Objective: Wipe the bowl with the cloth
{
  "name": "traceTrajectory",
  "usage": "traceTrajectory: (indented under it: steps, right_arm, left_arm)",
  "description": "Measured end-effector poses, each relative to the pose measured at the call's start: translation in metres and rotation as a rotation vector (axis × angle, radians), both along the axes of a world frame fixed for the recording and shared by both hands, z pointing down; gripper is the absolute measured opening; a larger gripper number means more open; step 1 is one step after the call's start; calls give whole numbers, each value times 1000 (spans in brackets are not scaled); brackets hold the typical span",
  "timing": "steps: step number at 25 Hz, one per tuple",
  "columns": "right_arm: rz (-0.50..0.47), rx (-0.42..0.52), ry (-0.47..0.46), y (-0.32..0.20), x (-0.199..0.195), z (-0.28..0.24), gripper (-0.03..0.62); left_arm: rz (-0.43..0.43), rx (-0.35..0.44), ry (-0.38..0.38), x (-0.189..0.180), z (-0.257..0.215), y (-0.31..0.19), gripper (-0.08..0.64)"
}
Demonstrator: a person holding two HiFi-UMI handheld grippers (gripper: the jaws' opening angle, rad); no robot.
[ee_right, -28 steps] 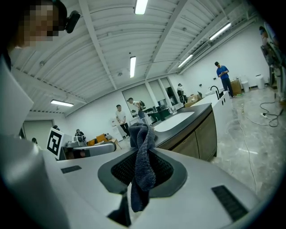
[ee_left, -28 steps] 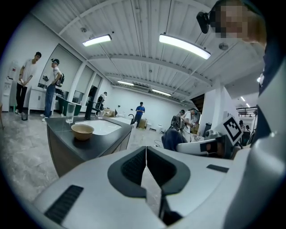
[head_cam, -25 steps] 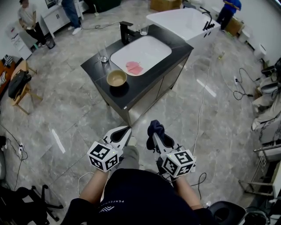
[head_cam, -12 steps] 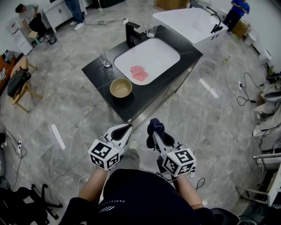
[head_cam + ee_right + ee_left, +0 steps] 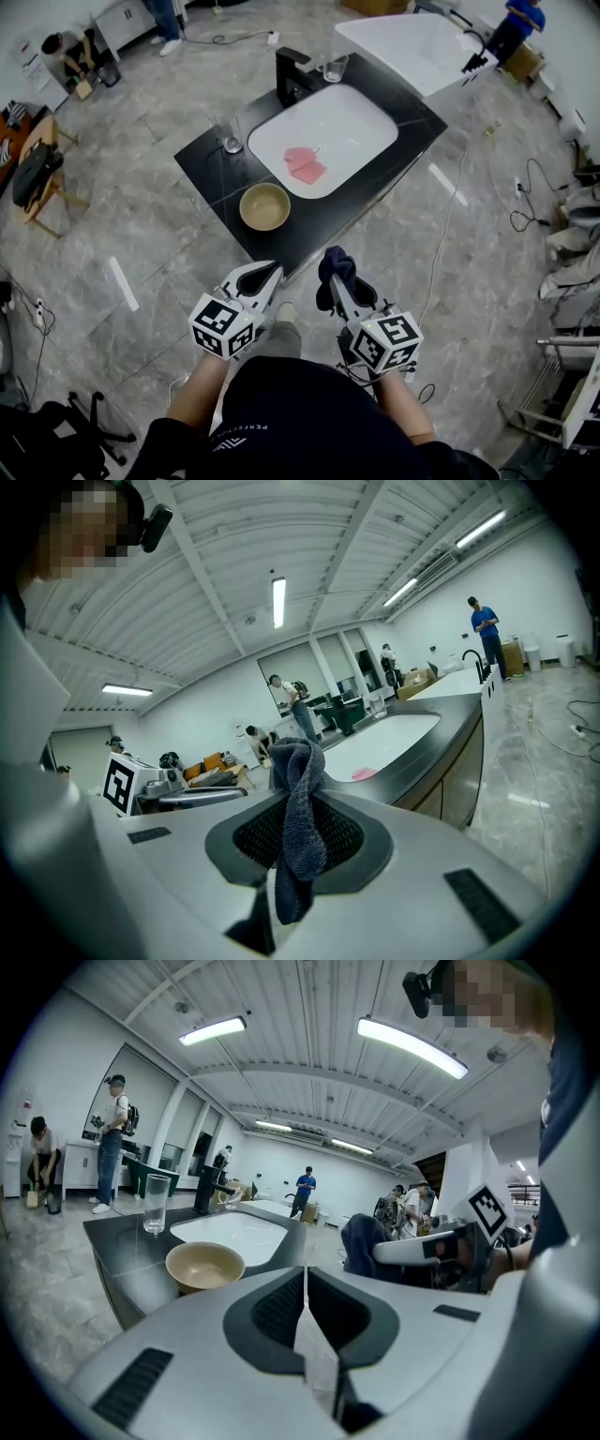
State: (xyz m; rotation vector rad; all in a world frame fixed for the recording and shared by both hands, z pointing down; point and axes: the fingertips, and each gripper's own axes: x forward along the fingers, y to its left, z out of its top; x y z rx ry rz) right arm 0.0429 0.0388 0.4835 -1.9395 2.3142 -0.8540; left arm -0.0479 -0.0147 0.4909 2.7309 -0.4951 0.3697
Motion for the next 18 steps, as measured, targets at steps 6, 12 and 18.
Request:
traceTrajectory:
  steps: [6,12,18]
  right_arm:
    - [9,-3,-3,-35,7,-2,69]
    - [20,-12,-7,-67,12,-1,69]
    - [32,-19,-12,-90,16,1,69]
  left_arm:
    - [10,-21,-3,2,3,-30,11]
    - [38,-2,-26,6,7,-57,12]
    - [60,4,-40,6,17,-75,90]
